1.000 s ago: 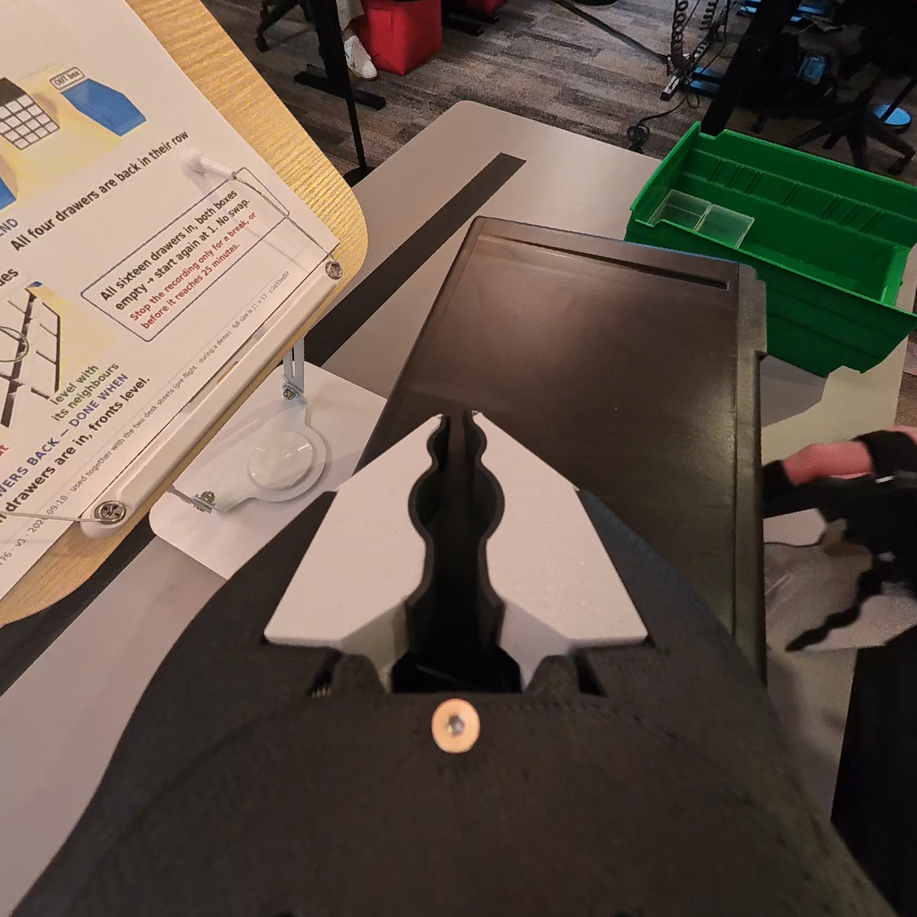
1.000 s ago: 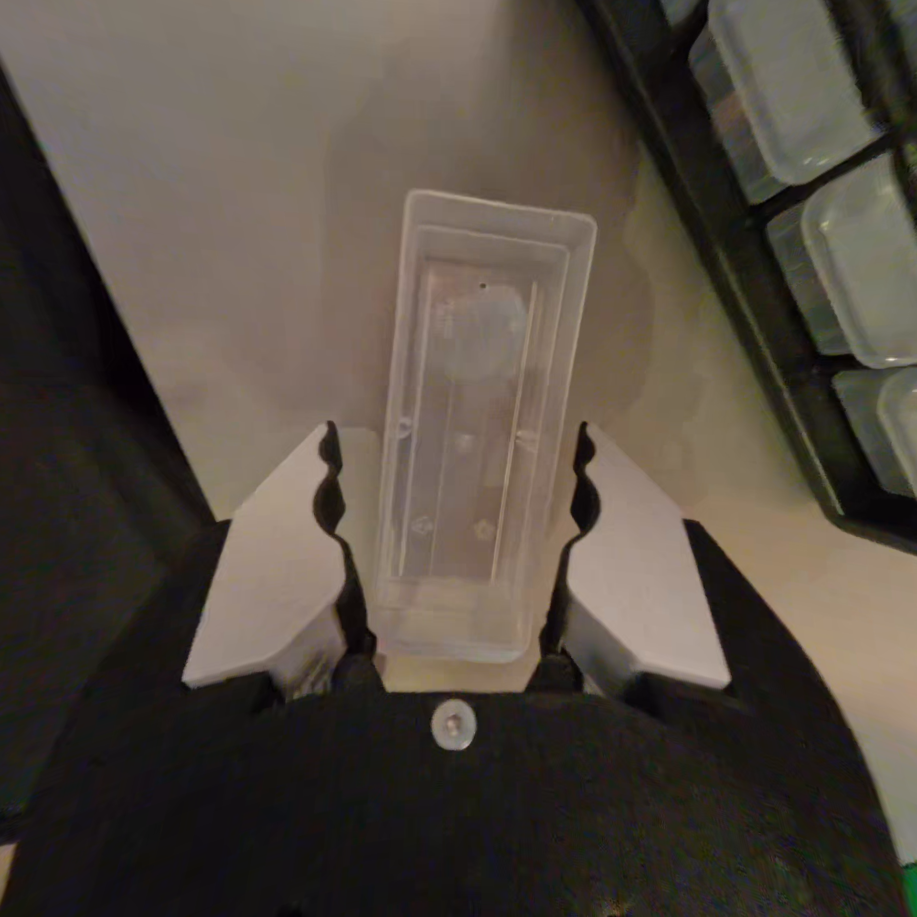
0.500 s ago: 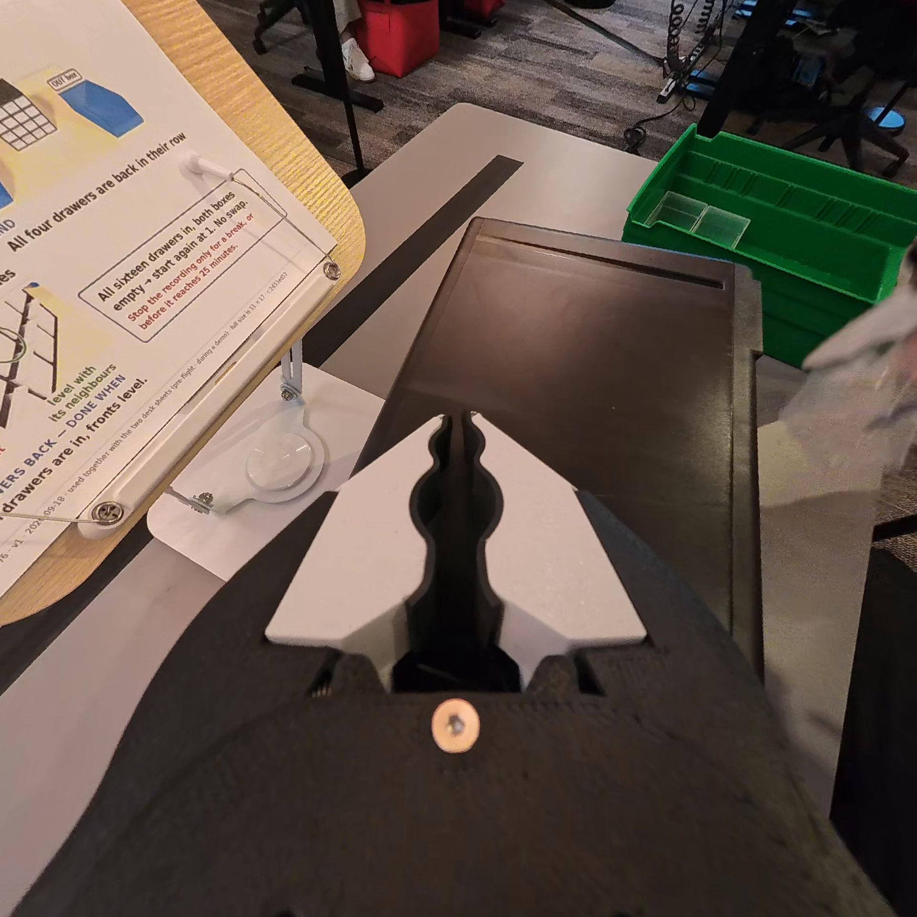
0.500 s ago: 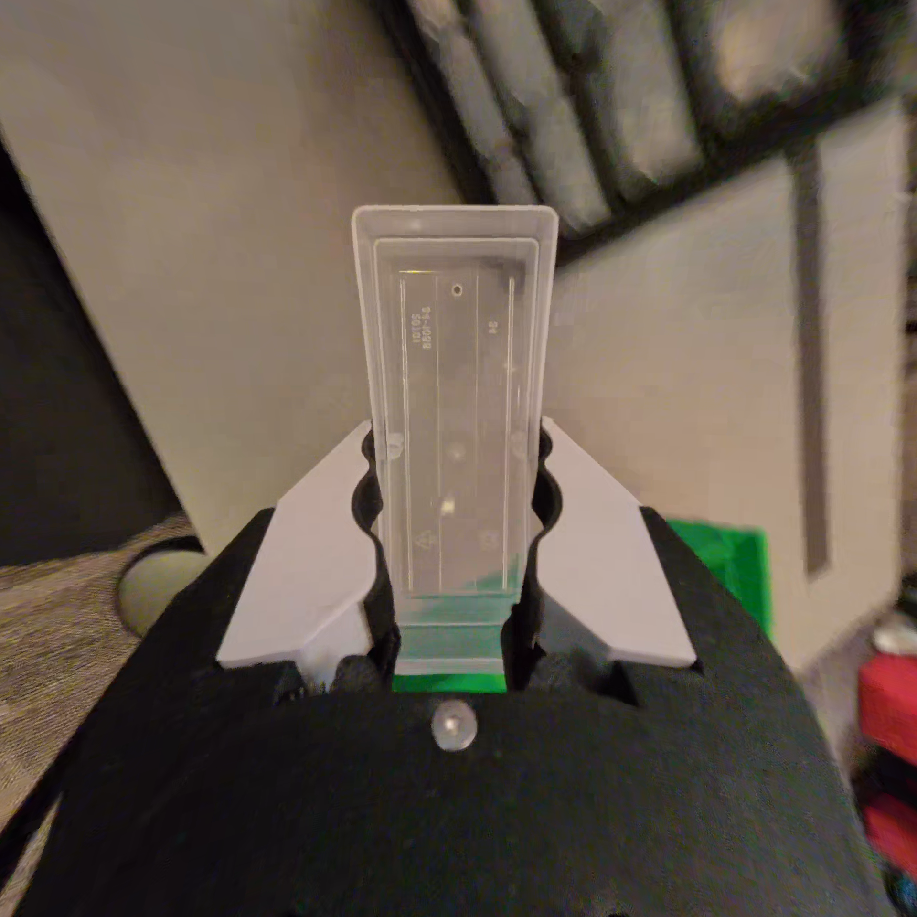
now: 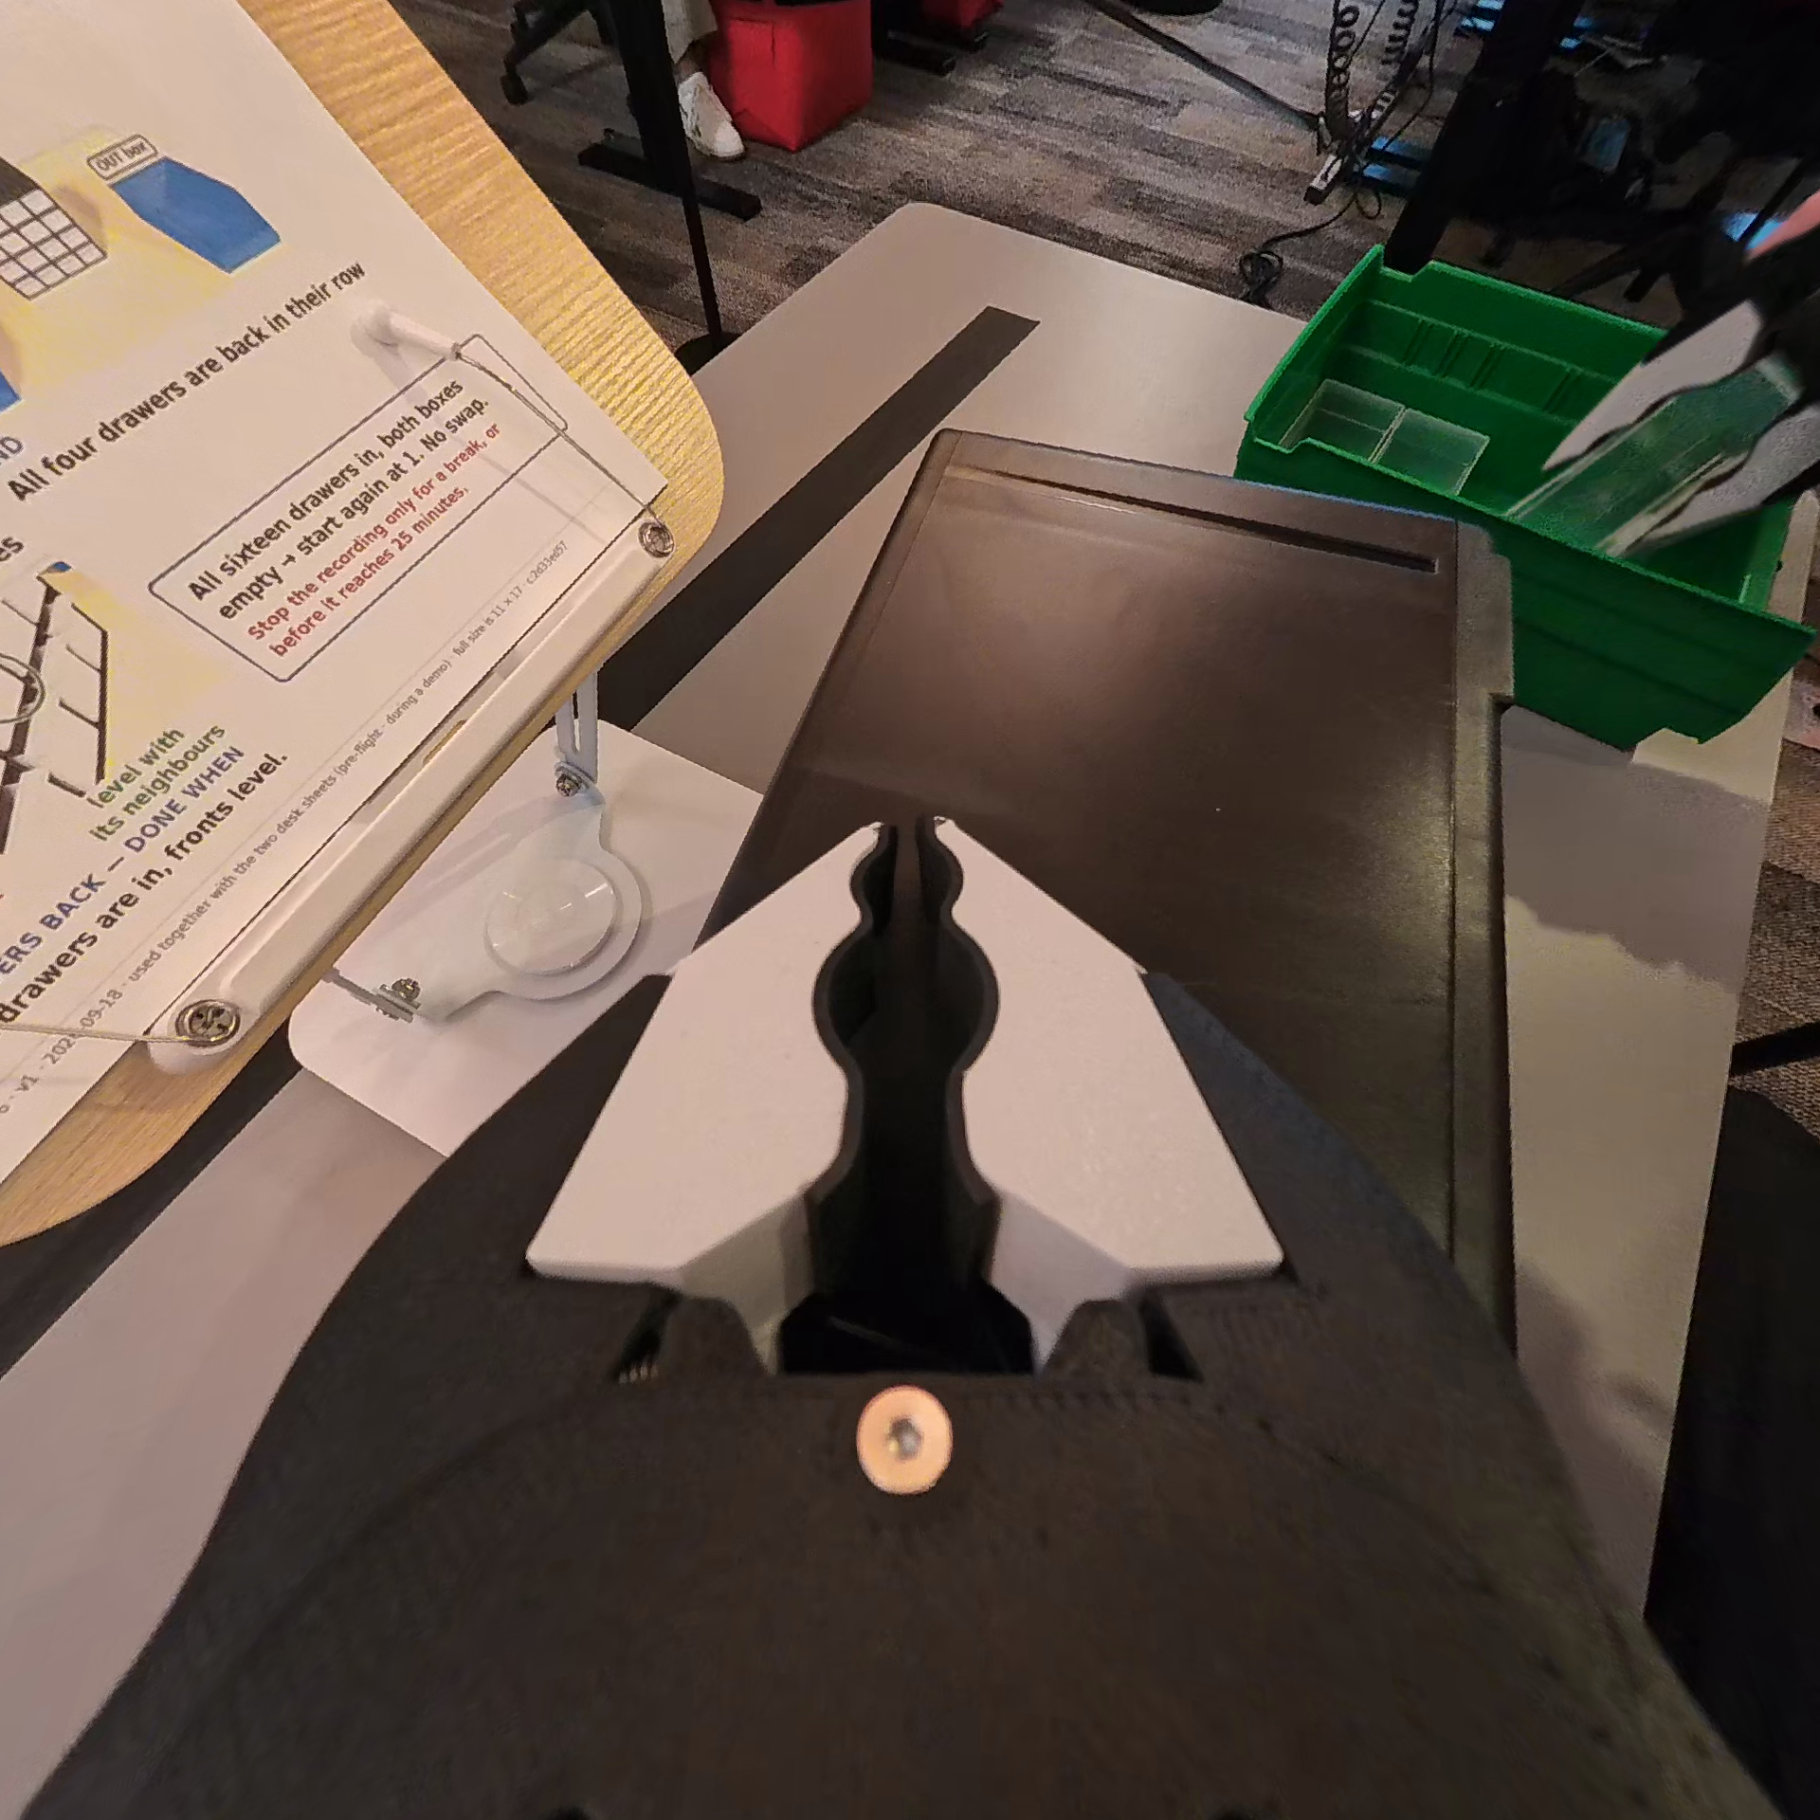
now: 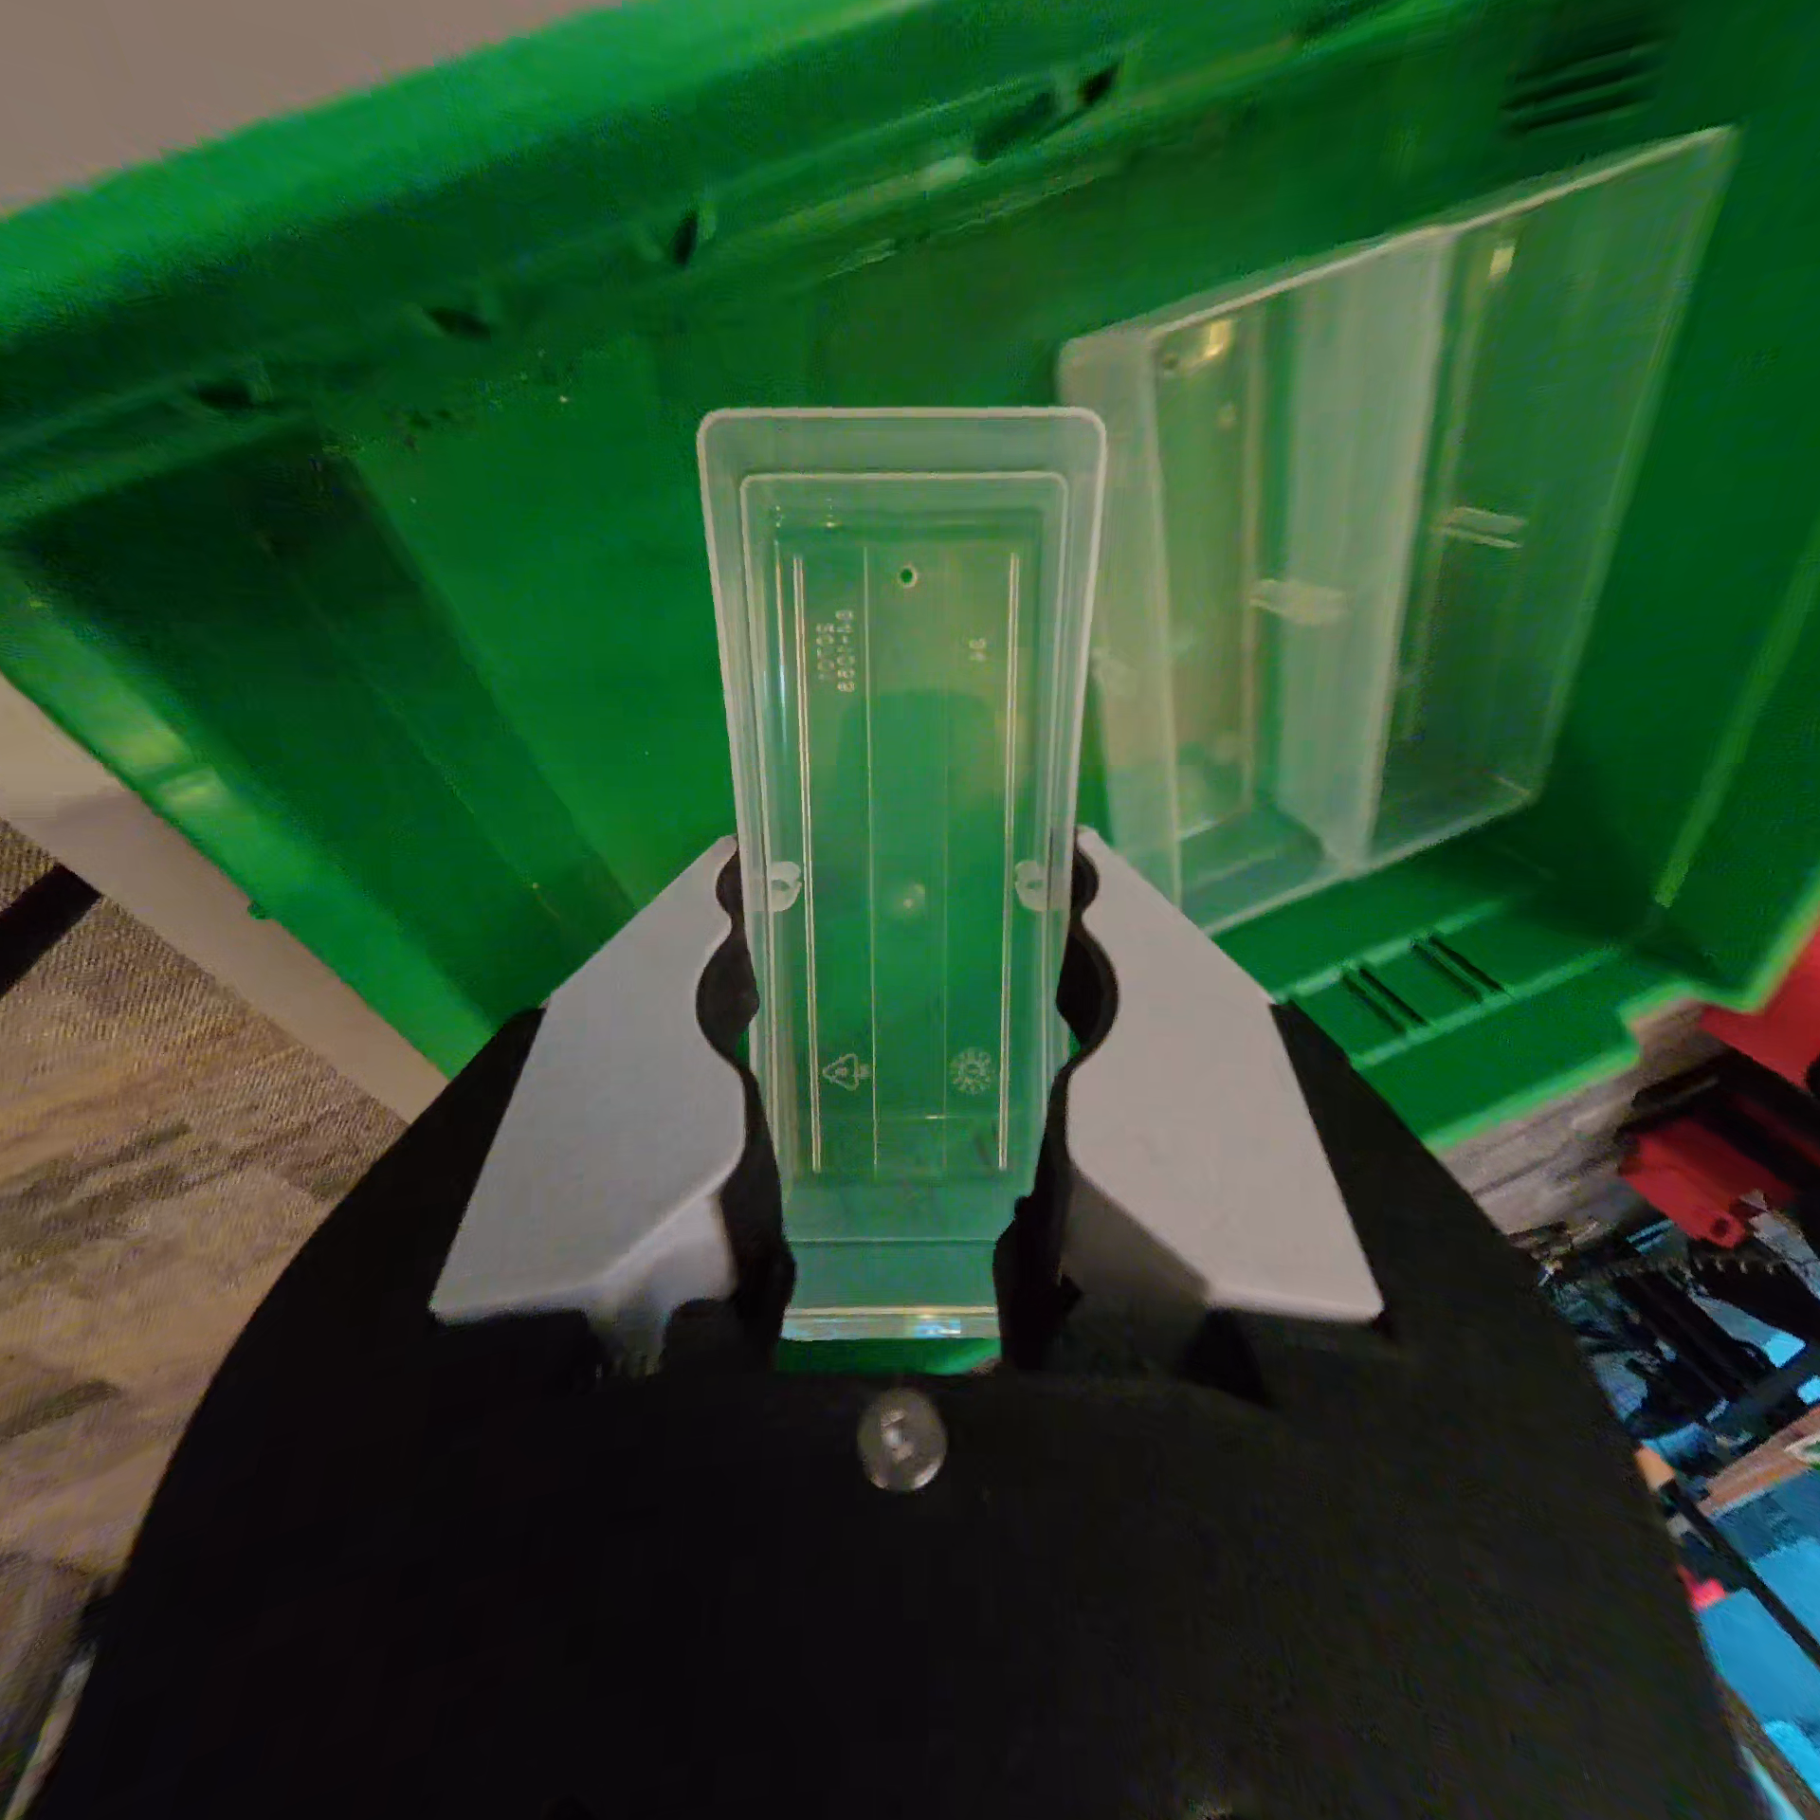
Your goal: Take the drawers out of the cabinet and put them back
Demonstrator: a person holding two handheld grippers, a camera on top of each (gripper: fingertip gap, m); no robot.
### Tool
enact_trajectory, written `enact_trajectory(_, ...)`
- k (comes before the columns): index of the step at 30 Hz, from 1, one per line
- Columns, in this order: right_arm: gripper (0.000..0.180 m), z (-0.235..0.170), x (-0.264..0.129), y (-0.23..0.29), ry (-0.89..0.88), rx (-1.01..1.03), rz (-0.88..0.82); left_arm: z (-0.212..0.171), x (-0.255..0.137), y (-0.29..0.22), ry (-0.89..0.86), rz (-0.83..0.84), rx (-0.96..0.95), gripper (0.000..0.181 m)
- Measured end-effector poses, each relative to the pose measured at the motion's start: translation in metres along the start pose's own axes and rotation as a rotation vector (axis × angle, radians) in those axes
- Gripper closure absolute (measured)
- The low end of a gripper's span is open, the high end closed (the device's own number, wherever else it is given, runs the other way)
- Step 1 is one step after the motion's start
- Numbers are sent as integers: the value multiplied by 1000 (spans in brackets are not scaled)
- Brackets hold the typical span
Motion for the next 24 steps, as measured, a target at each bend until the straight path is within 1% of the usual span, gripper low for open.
enact_trajectory(3, 119, -3, 22, 6, 32, -41, 32, 0, 0, 0, -1, 0, 0, 177)
enact_trajectory(7, 115, 2, 33, -7, 57, -74, -48, 0, 0, 0, -3, -1, 2, 177)
enact_trajectory(10, 110, -3, 37, -19, 118, -92, -118, 1, 1, -1, -4, -2, 1, 177)
enact_trajectory(11, 103, -3, 36, -22, 123, -86, -138, 1, 1, -1, -4, -2, 1, 177)
enact_trajectory(12, 100, -4, 35, -25, 126, -78, -156, 1, 1, -1, -4, -2, 1, 177)
enact_trajectory(14, 106, -5, 28, -29, 133, -59, -184, 1, 1, -1, -4, -3, 2, 177)
enact_trajectory(17, 119, -3, 4, -34, 111, -10, -257, 1, 1, -1, -4, -4, 2, 177)
enact_trajectory(20, 129, 13, -39, -42, 33, 34, -392, 1, 1, -1, -5, -4, 2, 177)
enact_trajectory(22, 134, 43, -71, -37, -88, 45, -464, 1, 1, -1, -6, -3, 2, 177)
enact_trajectory(24, 139, 91, -103, -23, -253, 0, -520, 1, 1, -1, -6, -4, 2, 177)
Point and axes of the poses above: each gripper's, where its closed fingertips meet, x out along the fingers, z out of its top, y = z × x across the jaws, the point moved 1 cm from there along -x, back along the fingers, and after that the axes turned 8 degrees about -y, right-handed, at the moved point
